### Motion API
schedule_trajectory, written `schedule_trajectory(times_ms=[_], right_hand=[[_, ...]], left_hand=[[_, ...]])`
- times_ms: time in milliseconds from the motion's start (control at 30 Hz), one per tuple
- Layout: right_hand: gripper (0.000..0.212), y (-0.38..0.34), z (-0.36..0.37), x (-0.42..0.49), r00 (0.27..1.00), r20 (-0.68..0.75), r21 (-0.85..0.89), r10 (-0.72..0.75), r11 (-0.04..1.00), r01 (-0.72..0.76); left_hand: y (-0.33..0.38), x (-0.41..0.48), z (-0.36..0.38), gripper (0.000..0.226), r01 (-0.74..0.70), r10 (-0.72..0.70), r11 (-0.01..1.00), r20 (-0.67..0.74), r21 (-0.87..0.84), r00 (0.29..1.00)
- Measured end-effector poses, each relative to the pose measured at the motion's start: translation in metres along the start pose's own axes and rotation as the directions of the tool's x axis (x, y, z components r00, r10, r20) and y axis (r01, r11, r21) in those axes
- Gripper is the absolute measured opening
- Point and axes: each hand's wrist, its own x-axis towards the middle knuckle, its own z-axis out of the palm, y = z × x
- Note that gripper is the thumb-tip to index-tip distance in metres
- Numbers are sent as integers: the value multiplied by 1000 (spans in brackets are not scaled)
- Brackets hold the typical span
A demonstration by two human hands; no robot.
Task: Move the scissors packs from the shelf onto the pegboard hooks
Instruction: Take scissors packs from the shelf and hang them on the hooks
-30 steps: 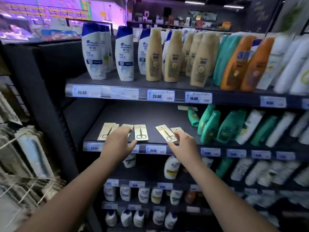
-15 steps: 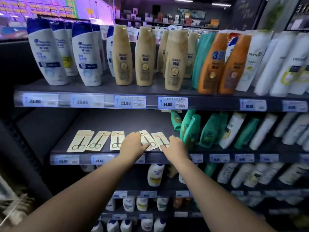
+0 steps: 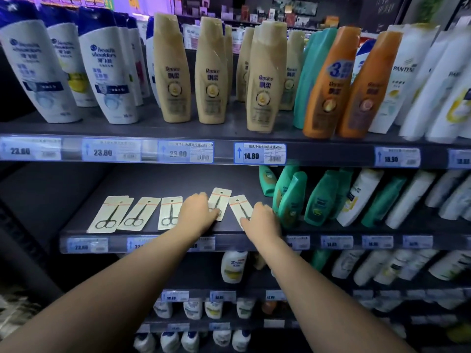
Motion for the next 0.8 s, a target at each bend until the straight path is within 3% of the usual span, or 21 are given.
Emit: schedule_trajectory(times_ms=[167,433,567,700,800], right_hand=[[49,-7,4,5,999,13,-5,46,999,-46],[60,-7,3,10,988,39,136,149,979,-153],[56,-8,5,9,984,45,217,173,960,-179],[28,-6,6,10,986,-16,347,165,926,-149],[13,-6,-2,6,979,-22,525,203,836,-162]], left_hand=[[11,-3,-1,56,75,-75,996,12,-40,997],[6,-5,-12,70,209,-198,925,65,-317,978],[-2,-8,-16,50,202,-197,907,52,-369,979],[-11,-13,-22,22,165,-183,896,-5,-412,983],[-17,-21,-31,12,177,-203,833,8,-524,979]])
